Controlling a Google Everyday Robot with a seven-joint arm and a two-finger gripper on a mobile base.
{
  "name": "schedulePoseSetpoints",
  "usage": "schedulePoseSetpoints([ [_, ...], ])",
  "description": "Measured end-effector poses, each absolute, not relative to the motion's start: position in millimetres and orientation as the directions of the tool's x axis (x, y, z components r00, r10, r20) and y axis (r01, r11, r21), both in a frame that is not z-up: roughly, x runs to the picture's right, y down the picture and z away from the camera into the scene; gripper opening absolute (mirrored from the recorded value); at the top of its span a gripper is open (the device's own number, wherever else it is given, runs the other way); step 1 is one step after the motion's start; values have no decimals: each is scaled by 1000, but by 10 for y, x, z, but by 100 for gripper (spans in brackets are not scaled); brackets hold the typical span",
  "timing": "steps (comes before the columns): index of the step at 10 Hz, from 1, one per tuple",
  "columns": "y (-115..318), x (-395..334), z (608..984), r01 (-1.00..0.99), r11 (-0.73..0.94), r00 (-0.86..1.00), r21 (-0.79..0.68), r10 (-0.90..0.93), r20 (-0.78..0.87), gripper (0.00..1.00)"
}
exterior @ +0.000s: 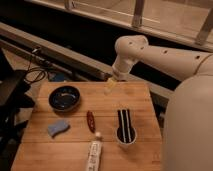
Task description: Move the arm in a circular motion
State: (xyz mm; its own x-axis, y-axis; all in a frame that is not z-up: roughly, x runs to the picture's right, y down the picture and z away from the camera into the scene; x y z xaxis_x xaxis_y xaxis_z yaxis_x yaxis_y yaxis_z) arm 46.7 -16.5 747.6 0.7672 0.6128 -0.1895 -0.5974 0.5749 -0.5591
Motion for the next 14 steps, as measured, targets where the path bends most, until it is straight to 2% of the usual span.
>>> schedulePoseSetpoints([
  [7,12,487,7213,-578,614,791,-538,583,-184,80],
  [14,-45,325,7173,-551,664,818,-505,549,-170,80],
])
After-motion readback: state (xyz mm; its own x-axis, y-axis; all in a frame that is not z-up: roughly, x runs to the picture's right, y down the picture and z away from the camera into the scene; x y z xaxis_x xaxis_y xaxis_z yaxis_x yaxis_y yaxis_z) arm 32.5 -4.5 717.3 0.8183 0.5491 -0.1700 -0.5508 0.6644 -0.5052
